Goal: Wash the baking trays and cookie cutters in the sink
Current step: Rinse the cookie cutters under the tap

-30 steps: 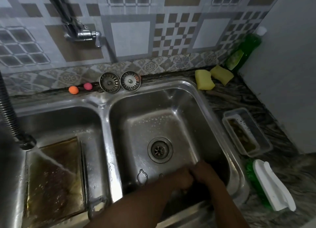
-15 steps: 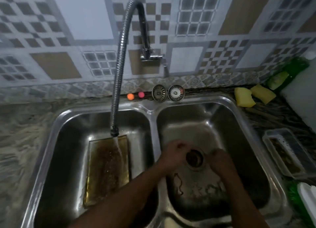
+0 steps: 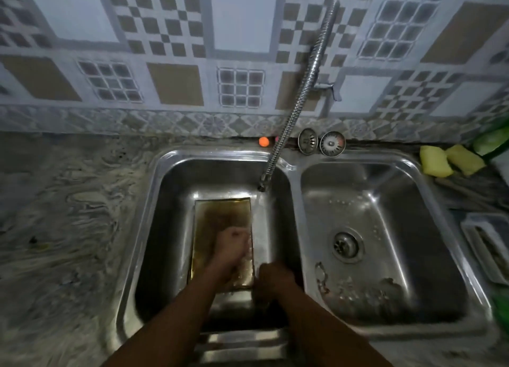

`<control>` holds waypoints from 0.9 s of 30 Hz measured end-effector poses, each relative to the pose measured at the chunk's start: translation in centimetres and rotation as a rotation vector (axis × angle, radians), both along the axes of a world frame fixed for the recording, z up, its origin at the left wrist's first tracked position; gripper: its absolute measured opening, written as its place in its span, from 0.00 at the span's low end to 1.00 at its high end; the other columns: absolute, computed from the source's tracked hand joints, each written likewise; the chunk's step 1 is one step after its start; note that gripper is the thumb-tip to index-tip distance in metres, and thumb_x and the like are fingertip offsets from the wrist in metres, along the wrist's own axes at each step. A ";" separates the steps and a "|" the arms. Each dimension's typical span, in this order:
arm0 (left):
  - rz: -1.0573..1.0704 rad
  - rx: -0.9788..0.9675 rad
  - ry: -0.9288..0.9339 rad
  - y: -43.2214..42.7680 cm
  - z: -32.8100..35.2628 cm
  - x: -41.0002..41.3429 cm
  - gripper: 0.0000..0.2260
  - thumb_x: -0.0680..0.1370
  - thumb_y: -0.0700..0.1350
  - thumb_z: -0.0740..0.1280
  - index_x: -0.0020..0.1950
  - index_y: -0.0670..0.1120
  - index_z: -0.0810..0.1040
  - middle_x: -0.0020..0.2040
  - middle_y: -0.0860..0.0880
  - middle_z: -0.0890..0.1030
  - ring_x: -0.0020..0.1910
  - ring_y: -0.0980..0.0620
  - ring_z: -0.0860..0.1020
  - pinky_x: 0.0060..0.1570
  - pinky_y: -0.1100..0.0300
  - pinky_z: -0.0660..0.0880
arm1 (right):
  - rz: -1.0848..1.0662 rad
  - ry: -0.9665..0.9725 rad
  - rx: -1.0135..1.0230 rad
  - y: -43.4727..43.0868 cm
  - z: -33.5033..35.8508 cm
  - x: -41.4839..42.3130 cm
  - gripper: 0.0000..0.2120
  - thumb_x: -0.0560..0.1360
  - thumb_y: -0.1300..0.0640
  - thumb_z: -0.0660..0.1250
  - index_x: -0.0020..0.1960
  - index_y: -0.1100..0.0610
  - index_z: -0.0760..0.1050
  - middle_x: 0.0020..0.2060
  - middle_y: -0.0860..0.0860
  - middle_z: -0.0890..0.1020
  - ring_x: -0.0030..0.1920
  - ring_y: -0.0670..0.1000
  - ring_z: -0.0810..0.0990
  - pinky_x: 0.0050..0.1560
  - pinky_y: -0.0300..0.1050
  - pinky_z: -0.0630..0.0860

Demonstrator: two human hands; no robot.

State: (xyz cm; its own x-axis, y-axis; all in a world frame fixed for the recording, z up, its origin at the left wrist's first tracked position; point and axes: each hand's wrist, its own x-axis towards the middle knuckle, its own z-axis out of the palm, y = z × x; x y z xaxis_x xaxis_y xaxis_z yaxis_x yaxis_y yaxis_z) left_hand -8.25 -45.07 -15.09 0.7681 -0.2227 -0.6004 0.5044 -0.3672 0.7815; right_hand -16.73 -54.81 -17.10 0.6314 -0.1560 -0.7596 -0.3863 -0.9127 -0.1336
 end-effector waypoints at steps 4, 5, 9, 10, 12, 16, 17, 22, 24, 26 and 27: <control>-0.010 0.011 0.073 1.5 -1.3 0.0 0.09 0.82 0.39 0.61 0.53 0.43 0.81 0.41 0.44 0.80 0.32 0.52 0.75 0.25 0.64 0.70 | 0.056 -0.119 -0.128 2.2 -3.5 -2.4 0.14 0.77 0.52 0.64 0.61 0.57 0.75 0.60 0.58 0.77 0.59 0.58 0.77 0.57 0.52 0.75; -0.004 0.015 0.091 1.8 -1.6 0.0 0.09 0.82 0.38 0.61 0.52 0.44 0.81 0.42 0.44 0.80 0.31 0.52 0.75 0.24 0.64 0.70 | 0.070 -0.134 -0.129 2.4 -3.9 -2.5 0.13 0.78 0.54 0.63 0.60 0.57 0.76 0.59 0.58 0.77 0.58 0.58 0.78 0.55 0.52 0.76; 0.049 -0.003 0.107 2.2 -1.8 0.4 0.08 0.81 0.38 0.62 0.51 0.45 0.81 0.42 0.44 0.81 0.32 0.52 0.74 0.22 0.66 0.69 | 0.071 -0.130 -0.139 1.2 -2.7 -0.4 0.16 0.73 0.51 0.70 0.59 0.57 0.76 0.55 0.56 0.80 0.54 0.58 0.80 0.53 0.51 0.79; 0.075 -0.022 0.119 2.1 -1.8 0.6 0.08 0.81 0.38 0.62 0.52 0.45 0.81 0.42 0.45 0.80 0.32 0.52 0.74 0.24 0.65 0.69 | -0.042 -0.157 -0.075 0.7 -1.8 0.7 0.18 0.72 0.49 0.71 0.59 0.55 0.76 0.55 0.54 0.80 0.53 0.56 0.81 0.51 0.50 0.80; 0.125 -0.069 0.119 1.5 -1.5 0.9 0.09 0.81 0.42 0.62 0.56 0.44 0.81 0.45 0.46 0.82 0.37 0.50 0.77 0.31 0.63 0.70 | -0.435 -0.275 0.229 -0.1 0.6 3.0 0.20 0.73 0.46 0.69 0.62 0.53 0.72 0.53 0.50 0.79 0.49 0.52 0.81 0.42 0.44 0.78; 0.194 -0.256 0.055 0.0 0.7 1.4 0.11 0.84 0.46 0.59 0.62 0.48 0.79 0.48 0.46 0.83 0.40 0.49 0.82 0.31 0.59 0.77 | -1.204 -0.365 1.061 1.0 6.3 7.3 0.19 0.83 0.45 0.55 0.62 0.57 0.75 0.47 0.56 0.83 0.42 0.53 0.83 0.36 0.46 0.79; 0.210 -0.294 0.009 -0.3 1.4 1.6 0.11 0.84 0.45 0.59 0.63 0.50 0.78 0.49 0.47 0.83 0.40 0.50 0.82 0.31 0.61 0.78 | -1.301 -0.388 1.144 1.2 7.2 7.9 0.20 0.84 0.45 0.52 0.60 0.56 0.75 0.47 0.57 0.84 0.44 0.55 0.83 0.38 0.48 0.80; 0.112 -0.328 -0.272 -1.0 3.5 1.9 0.12 0.81 0.39 0.65 0.62 0.51 0.79 0.49 0.51 0.85 0.47 0.56 0.84 0.44 0.67 0.78 | -1.627 -0.544 1.183 1.2 8.9 9.7 0.18 0.85 0.53 0.52 0.44 0.55 0.76 0.32 0.54 0.80 0.30 0.52 0.79 0.27 0.41 0.74; 0.123 -0.330 -0.307 -1.1 3.3 2.0 0.11 0.82 0.40 0.64 0.62 0.49 0.80 0.53 0.49 0.85 0.51 0.54 0.83 0.52 0.63 0.79 | -1.635 -0.539 1.220 1.4 8.8 9.7 0.14 0.84 0.55 0.55 0.45 0.57 0.76 0.34 0.55 0.80 0.32 0.52 0.79 0.28 0.41 0.76; 0.125 -0.288 -0.353 -1.1 3.3 2.2 0.10 0.82 0.46 0.64 0.60 0.53 0.82 0.55 0.50 0.84 0.54 0.54 0.82 0.56 0.59 0.79 | -1.570 -0.562 1.213 1.4 8.4 9.3 0.10 0.82 0.55 0.60 0.49 0.57 0.77 0.36 0.55 0.82 0.34 0.52 0.81 0.30 0.42 0.77; 0.117 -0.273 -0.350 -1.1 3.5 2.2 0.09 0.82 0.50 0.63 0.56 0.55 0.82 0.53 0.51 0.84 0.51 0.55 0.82 0.52 0.62 0.79 | -1.514 -0.604 1.201 1.3 8.2 9.1 0.07 0.81 0.56 0.63 0.48 0.58 0.78 0.36 0.54 0.83 0.35 0.51 0.82 0.32 0.42 0.77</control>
